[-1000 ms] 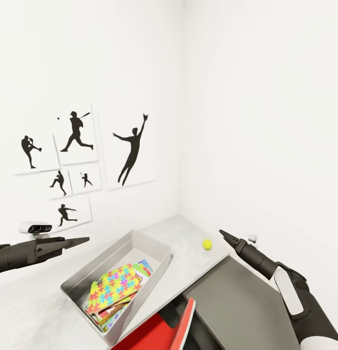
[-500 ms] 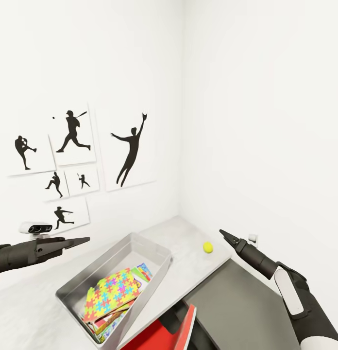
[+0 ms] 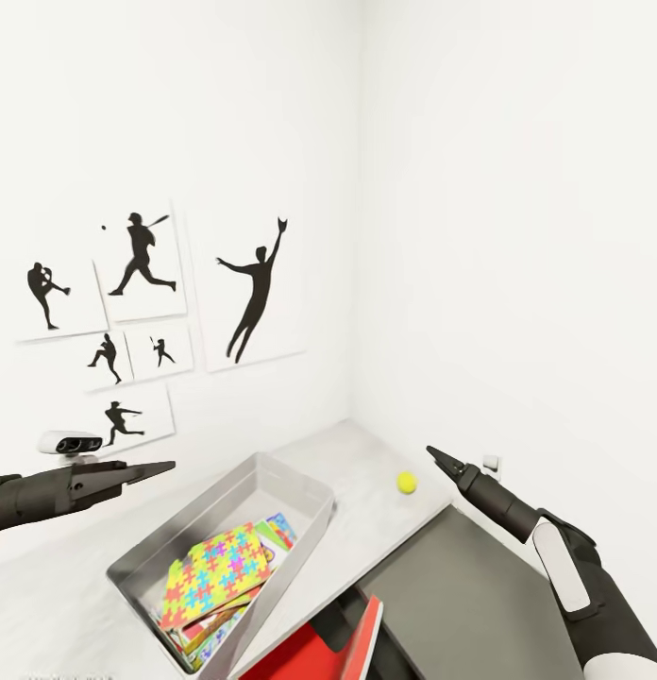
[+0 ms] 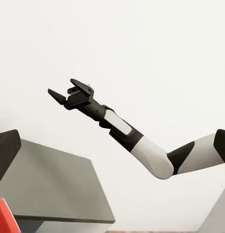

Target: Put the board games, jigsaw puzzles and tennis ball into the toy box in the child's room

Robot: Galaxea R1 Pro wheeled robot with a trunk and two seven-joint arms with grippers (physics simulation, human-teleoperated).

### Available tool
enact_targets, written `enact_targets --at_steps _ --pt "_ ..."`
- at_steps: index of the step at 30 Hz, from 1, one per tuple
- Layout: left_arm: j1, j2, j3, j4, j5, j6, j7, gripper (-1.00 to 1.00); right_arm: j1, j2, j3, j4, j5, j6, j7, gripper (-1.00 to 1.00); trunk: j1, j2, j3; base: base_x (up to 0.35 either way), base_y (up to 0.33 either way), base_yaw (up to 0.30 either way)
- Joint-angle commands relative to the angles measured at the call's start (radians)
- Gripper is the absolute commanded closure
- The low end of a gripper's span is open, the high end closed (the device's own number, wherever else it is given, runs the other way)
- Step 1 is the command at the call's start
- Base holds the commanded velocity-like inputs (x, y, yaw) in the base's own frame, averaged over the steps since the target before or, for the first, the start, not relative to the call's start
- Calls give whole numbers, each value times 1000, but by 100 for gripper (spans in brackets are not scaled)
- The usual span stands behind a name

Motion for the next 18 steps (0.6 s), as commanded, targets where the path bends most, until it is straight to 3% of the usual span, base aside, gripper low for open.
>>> enact_targets --at_steps 1,8,18 --pt "-1 0 -1 0 -1 11 -4 -100 0 0 -1 0 -5 7 1 -100 0 -1 -1 1 0 186" --pt "-1 0 -1 0 -1 11 -4 -100 0 0 -1 0 -4 7 2 -100 0 -1 -4 0 0 232" --pt "-1 0 -1 0 -1 12 -4 -100 0 0 -1 0 -4 7 5 -100 0 -1 -5 52 -43 30"
